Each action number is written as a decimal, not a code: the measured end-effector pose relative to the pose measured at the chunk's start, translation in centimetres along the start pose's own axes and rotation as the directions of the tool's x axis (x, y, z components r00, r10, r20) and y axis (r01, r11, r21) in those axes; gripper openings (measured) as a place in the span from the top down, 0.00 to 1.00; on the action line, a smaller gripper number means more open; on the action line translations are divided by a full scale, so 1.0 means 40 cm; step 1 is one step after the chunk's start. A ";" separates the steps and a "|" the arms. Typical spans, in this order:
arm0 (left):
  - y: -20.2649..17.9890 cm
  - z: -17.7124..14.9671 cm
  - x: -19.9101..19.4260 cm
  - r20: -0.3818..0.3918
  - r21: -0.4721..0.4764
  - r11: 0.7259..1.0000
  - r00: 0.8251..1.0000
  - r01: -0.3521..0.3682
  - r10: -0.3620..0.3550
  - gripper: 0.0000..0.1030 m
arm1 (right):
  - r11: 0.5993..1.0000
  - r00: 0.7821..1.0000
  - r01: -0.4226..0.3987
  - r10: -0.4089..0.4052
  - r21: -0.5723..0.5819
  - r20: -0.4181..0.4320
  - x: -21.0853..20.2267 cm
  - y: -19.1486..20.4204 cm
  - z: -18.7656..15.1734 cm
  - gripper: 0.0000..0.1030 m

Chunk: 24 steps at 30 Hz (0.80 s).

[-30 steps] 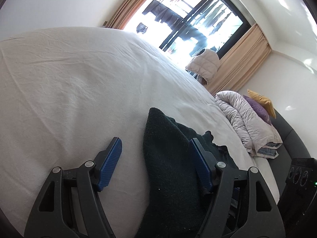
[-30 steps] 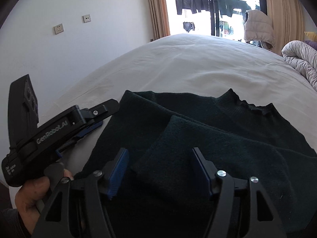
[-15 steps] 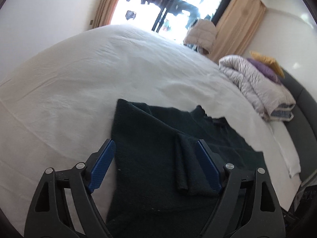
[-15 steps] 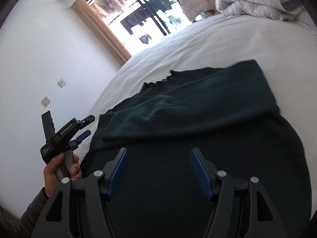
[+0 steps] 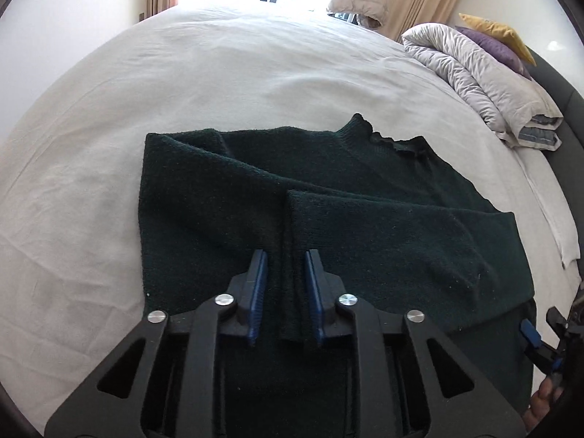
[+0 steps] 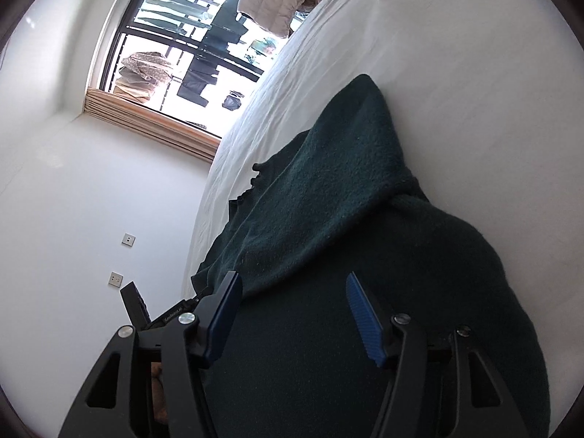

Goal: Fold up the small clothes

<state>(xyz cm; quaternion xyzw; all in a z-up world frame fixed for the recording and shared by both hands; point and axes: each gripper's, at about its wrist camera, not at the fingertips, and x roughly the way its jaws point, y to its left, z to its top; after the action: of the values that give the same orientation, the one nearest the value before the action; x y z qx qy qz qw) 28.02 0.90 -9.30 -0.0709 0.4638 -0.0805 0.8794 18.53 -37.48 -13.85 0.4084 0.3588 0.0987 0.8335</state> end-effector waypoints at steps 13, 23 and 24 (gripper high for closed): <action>0.021 -0.059 -0.032 0.110 -0.037 0.999 0.994 -0.003 0.007 0.90 | 0.987 0.984 -0.063 0.036 0.148 0.177 0.027 -0.035 0.119 0.37; 0.053 -0.080 -0.025 0.117 -0.084 0.996 0.993 -0.016 0.026 1.00 | 0.983 0.974 -0.072 0.033 0.170 0.223 0.043 -0.061 0.130 0.37; 0.048 -0.080 -0.024 0.117 -0.074 0.997 0.992 -0.028 0.037 1.00 | 0.983 0.974 -0.075 0.035 0.170 0.224 0.038 -0.063 0.130 0.37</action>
<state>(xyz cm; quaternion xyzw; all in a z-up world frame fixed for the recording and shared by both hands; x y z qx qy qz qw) 24.99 2.81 -10.68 -0.0999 0.4144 -0.0450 0.9035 22.84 -41.60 -14.42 0.4992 0.2604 0.0436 0.8253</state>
